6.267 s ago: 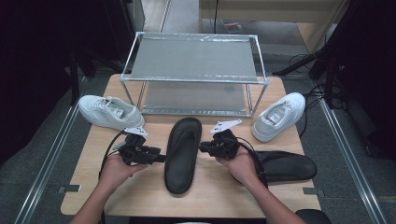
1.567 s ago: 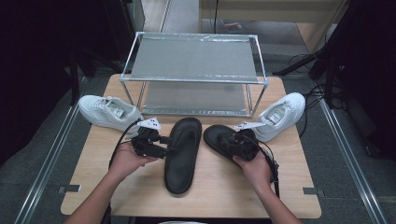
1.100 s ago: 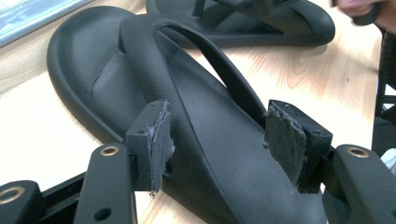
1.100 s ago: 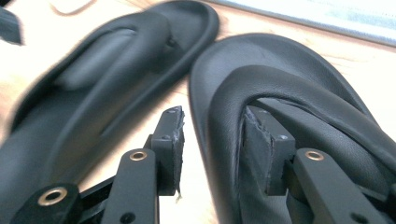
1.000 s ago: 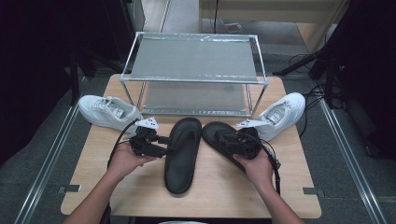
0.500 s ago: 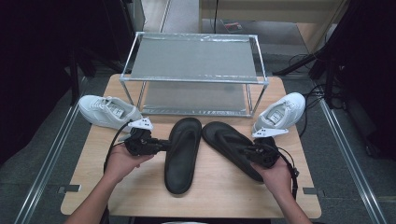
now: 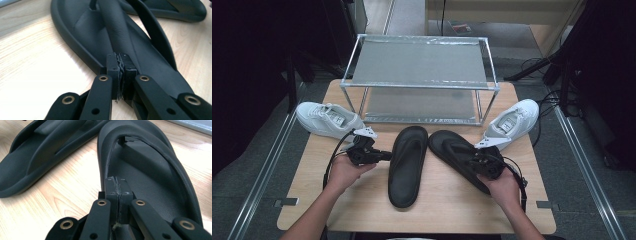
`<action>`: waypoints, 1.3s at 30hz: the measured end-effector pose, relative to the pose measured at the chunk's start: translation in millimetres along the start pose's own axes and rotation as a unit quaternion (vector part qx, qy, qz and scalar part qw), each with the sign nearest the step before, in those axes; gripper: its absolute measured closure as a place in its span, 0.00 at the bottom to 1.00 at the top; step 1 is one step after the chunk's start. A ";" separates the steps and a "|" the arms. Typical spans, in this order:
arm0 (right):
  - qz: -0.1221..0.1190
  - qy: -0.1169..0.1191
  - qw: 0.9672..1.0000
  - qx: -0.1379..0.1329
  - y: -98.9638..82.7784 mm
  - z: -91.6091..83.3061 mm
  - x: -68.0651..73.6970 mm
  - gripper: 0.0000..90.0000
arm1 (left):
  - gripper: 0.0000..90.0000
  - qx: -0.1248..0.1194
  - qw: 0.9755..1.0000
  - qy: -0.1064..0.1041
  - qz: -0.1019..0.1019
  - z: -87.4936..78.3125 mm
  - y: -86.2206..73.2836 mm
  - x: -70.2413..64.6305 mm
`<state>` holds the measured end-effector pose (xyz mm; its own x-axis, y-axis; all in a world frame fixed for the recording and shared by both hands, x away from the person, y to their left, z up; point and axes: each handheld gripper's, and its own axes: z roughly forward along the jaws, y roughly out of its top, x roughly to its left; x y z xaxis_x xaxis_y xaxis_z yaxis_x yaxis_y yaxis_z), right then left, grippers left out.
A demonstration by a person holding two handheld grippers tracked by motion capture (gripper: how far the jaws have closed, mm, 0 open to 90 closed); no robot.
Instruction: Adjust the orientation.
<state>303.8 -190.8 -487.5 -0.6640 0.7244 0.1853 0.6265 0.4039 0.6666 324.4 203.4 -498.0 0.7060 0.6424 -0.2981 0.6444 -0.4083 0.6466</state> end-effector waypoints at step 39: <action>0.017 0.027 0.999 -0.019 11.6 22.9 12.2 1.00 | 0.97 0.033 0.999 -0.030 0.022 26.3 4.3 -9.4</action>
<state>312.3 -164.6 -494.1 -0.6644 0.7060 0.2452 0.6334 0.3578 0.6862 328.3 178.5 -510.9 0.7485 0.5841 -0.3138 0.6298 -0.4781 0.6122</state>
